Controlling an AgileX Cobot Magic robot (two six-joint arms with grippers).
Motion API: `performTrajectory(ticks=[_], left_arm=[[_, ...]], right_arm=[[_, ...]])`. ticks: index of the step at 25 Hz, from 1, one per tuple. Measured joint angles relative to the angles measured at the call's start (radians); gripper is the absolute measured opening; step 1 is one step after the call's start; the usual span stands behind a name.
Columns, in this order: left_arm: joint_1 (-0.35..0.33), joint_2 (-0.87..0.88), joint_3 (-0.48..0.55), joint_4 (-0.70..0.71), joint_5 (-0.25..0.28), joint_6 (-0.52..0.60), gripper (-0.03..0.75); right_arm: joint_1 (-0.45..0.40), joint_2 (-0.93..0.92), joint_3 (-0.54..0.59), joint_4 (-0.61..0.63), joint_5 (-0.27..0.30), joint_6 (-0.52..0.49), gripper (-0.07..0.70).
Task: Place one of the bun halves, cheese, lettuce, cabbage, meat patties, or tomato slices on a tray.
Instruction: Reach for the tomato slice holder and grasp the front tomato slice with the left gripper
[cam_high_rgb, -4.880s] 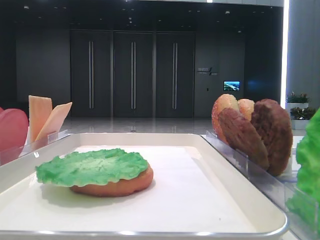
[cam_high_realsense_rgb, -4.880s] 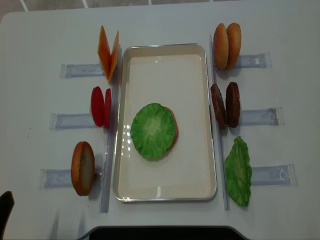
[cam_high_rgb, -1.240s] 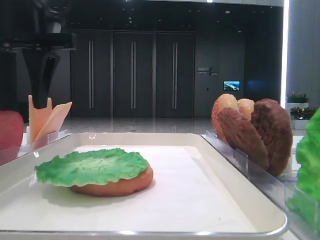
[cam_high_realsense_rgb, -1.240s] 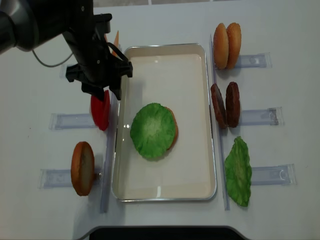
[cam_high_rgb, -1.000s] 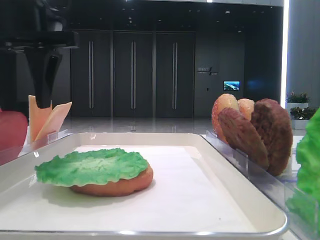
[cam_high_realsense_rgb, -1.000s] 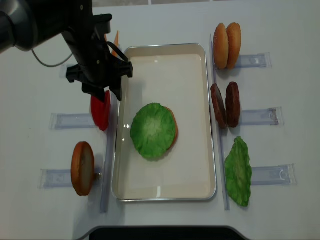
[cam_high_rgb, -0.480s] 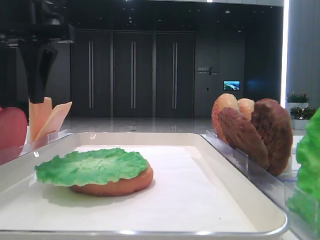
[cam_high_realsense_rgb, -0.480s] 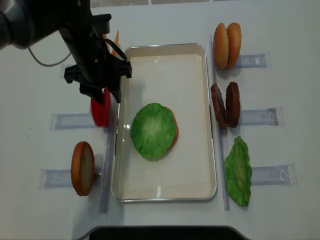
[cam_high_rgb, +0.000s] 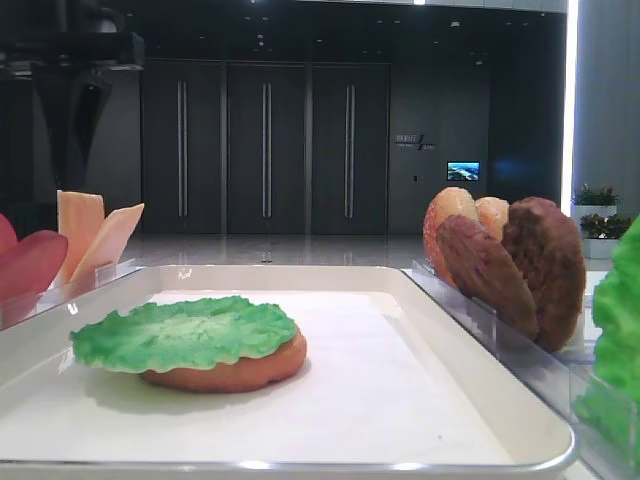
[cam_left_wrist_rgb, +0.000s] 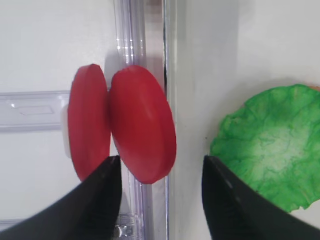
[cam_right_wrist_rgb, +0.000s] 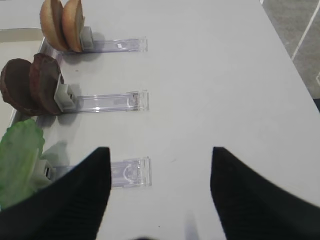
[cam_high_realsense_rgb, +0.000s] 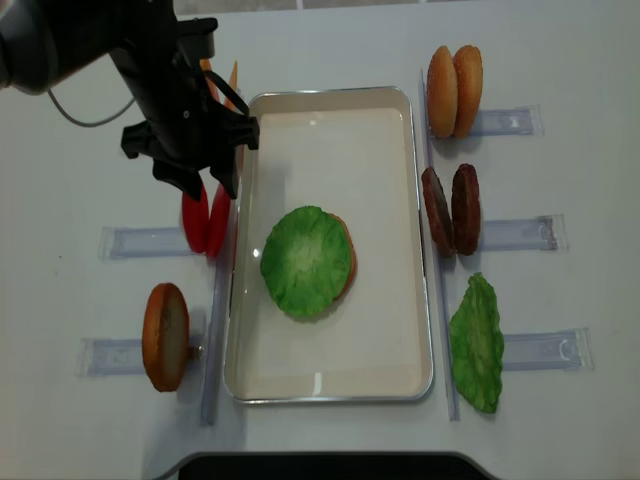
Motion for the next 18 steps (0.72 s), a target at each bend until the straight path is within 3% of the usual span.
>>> performTrajectory(ticks=[18], left_arm=[[0.000, 0.052, 0.000, 0.026, -0.011, 0.018, 0.399]], right_arm=[[0.000, 0.000, 0.000, 0.000, 0.000, 0.000, 0.417]])
